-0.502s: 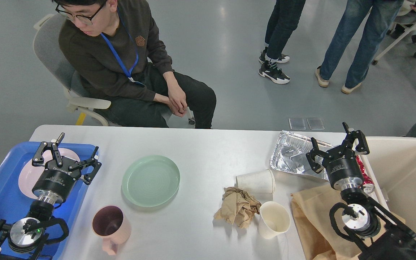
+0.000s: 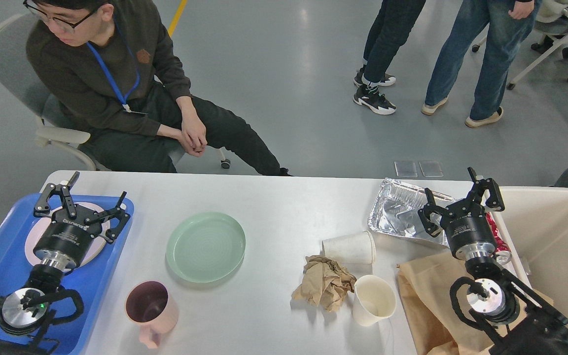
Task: Tidy desktop
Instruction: 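Raise the left gripper and move it over the blue tray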
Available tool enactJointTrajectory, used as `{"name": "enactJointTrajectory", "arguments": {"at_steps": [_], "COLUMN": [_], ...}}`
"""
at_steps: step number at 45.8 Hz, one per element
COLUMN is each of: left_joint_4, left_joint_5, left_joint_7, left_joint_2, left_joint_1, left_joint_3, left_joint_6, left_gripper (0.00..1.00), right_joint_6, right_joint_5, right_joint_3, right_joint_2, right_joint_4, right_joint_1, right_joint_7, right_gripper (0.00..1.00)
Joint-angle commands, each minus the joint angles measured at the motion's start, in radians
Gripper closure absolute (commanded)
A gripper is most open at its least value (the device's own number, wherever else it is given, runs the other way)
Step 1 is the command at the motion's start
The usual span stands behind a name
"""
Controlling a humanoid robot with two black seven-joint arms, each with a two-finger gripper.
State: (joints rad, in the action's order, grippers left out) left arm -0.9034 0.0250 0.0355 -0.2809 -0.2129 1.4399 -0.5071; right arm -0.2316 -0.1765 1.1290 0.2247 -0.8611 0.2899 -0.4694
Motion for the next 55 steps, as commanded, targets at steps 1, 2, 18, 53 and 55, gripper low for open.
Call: {"name": "enactJointTrajectory", "arguments": {"at_steps": [1,2,18,53,55], "left_joint_4": [0.000,0.000,0.089,0.003,-0.047], "left_joint_5": [0.001,0.001,-0.005,-0.007,-0.008], "left_joint_7": [0.001,0.001,0.012,0.018,0.014], "left_joint_2": [-0.073,-0.083,-0.375,-0.169,-0.115], "left_joint_1": [-0.023,-0.026,-0.365,-1.612,-1.677], "left_joint_3": [-0.035,-0.048,-0.651,-2.362,-2.424], "left_joint_6": [-0.002,-0.001,-0.001,-0.036,-0.065], "left_gripper": [0.03,0.03,0.03,0.03,0.03], "right_joint_6": [0.000,0.000,0.000,0.000,0.000], "right_joint_5": [0.000,0.000,0.000,0.000,0.000], "right_joint_3": [0.000,0.000,0.000,0.000,0.000], "right_joint_2": [-0.001,-0.001,0.001,0.001,0.001], "right_joint_4": [0.001,0.001,0.001,-0.001,-0.001], "right_joint_1": [0.002,0.002,0.002,0.000,0.000], "right_joint_7": [0.000,0.000,0.000,0.000,0.000], "right_gripper": [0.00,0.00,0.00,0.00,0.00]}}
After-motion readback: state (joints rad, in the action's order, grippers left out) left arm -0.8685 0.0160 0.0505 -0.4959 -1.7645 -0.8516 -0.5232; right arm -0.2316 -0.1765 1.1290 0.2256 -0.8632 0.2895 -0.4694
